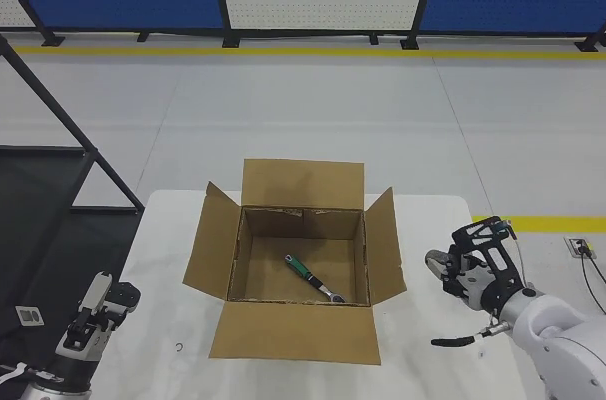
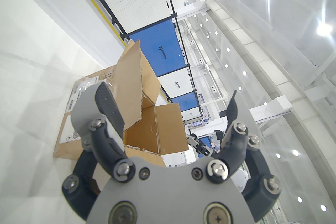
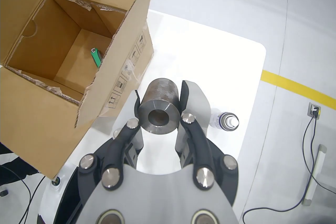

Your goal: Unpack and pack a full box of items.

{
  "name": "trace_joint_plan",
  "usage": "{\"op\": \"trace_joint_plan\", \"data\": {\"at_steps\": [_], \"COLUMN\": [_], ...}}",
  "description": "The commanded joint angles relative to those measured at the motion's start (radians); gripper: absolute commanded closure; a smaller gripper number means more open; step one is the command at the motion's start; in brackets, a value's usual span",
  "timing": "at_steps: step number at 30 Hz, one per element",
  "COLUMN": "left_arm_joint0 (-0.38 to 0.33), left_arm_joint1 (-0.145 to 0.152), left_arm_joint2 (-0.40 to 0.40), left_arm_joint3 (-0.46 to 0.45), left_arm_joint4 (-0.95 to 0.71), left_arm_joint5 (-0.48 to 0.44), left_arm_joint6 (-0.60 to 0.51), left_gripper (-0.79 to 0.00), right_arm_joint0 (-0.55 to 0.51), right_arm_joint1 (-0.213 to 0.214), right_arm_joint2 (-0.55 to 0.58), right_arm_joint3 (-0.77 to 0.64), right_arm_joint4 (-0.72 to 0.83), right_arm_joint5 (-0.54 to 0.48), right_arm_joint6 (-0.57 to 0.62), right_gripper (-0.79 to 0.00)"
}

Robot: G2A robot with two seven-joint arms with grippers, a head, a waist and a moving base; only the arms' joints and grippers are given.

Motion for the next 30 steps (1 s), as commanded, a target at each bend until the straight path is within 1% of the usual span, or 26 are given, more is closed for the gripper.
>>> {"op": "trace_joint_plan", "data": {"at_steps": [1,13,14,16,20,22,25,28,30], "left_arm_joint0": [0.0,0.0,0.0,0.0,0.0,0.0,0.0,0.0,0.0], "left_arm_joint1": [0.0,0.0,0.0,0.0,0.0,0.0,0.0,0.0,0.0], "left_arm_joint2": [0.0,0.0,0.0,0.0,0.0,0.0,0.0,0.0,0.0], "left_arm_joint3": [0.0,0.0,0.0,0.0,0.0,0.0,0.0,0.0,0.0], "left_arm_joint4": [0.0,0.0,0.0,0.0,0.0,0.0,0.0,0.0,0.0], "left_arm_joint5": [0.0,0.0,0.0,0.0,0.0,0.0,0.0,0.0,0.0], "left_arm_joint6": [0.0,0.0,0.0,0.0,0.0,0.0,0.0,0.0,0.0], "left_gripper": [-0.785,-0.785,-0.785,-0.785,-0.785,-0.785,-0.785,-0.785,-0.785], "right_arm_joint0": [0.002,0.002,0.0,-0.018,-0.023,-0.001,0.064,0.162,0.241], "right_arm_joint1": [0.0,0.0,0.0,-0.001,0.002,0.003,0.004,0.004,0.002], "right_arm_joint2": [0.0,0.0,0.0,0.008,0.018,0.004,-0.042,-0.126,-0.213], "right_arm_joint3": [0.002,0.002,0.001,-0.006,-0.067,-0.091,-0.109,-0.106,-0.097], "right_arm_joint4": [0.0,0.0,0.004,0.033,-0.004,-0.012,-0.024,-0.061,-0.102], "right_arm_joint5": [0.0,0.0,0.0,-0.023,-0.035,-0.033,-0.041,-0.052,-0.054], "right_arm_joint6": [0.001,0.001,-0.01,-0.083,-0.144,-0.161,-0.153,-0.099,-0.049], "right_gripper": [0.0,0.0,0.0,0.0,0.0,0.0,0.0,0.0,0.0]}}
